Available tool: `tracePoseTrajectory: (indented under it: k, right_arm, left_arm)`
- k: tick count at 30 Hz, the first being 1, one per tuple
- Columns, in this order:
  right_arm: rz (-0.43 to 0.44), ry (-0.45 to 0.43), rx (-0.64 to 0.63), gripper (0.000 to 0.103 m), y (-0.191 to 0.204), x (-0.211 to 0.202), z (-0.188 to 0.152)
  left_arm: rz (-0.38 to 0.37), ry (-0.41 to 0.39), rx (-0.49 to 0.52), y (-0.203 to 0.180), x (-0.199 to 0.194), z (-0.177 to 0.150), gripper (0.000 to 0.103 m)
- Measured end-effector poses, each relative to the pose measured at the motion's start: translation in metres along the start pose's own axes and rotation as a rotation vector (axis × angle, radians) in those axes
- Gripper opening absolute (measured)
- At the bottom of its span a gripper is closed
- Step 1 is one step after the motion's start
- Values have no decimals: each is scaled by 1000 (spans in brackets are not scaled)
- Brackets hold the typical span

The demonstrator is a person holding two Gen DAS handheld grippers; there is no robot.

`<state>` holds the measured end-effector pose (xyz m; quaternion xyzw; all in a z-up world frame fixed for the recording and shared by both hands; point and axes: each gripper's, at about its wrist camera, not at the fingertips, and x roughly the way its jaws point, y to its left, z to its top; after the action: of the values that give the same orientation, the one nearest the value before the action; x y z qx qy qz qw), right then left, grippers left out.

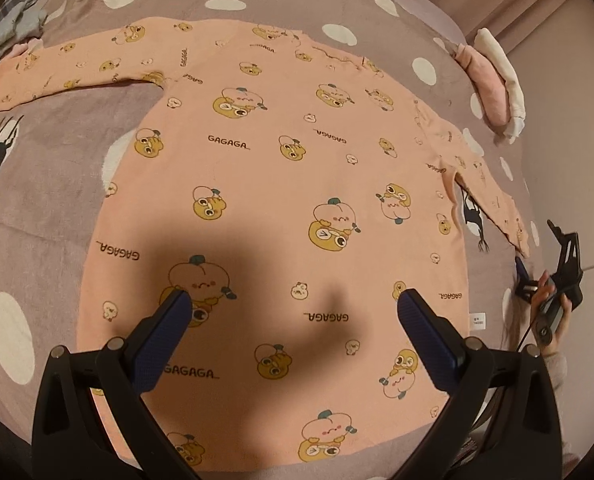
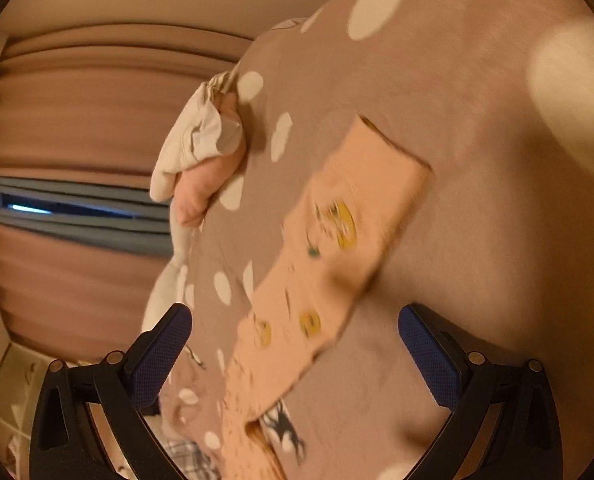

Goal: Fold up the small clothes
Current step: 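Grasp the peach shirt's sleeve cuff with the right tool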

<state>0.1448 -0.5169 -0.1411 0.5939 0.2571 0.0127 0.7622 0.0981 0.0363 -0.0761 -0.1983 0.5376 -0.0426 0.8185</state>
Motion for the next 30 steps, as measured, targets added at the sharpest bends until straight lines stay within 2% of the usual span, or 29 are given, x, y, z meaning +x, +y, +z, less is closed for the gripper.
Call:
tracePoseTrajectory:
  k: [2,9,11,13,15,16,18,19,21,26,30]
  right_arm:
    - [-8,-1,14,103,0,7,9]
    - [72,-106,59,103,-4,11,25]
    - [64,-130,44,101,-3,11,28]
    - [13,-141,17,89,-1,12,29]
    - [-61,-130,-12,60,-2,16,30]
    - [-93,-127,-18,53,-5,18,29]
    - [-106,-132,-15,35,-11,18,29]
    - [-103,-131,-4,31,-16,15,30]
    - [-112,-124,7,16,-22,12,31]
    - [-85,-119,-14,10,-16,3,31]
    - [-70,-92,-137,10,25,5,23]
  left_arm:
    - [1,12,-4,-1,5,0,103]
    - [12,34,15,-7,13,1,103]
    - [14,34,12,-6,13,1,103]
    - [18,32,8,-5,12,2,103]
    - [24,30,8,-4,12,2,103]
    - [30,28,11,-4,11,2,103]
    - [41,27,14,-3,10,1,103]
    - [43,27,14,-3,10,2,103]
    - [46,26,14,-2,9,1,103]
    - [52,9,24,-2,3,-3,103]
    - [43,-2,23,2,-2,-6,103]
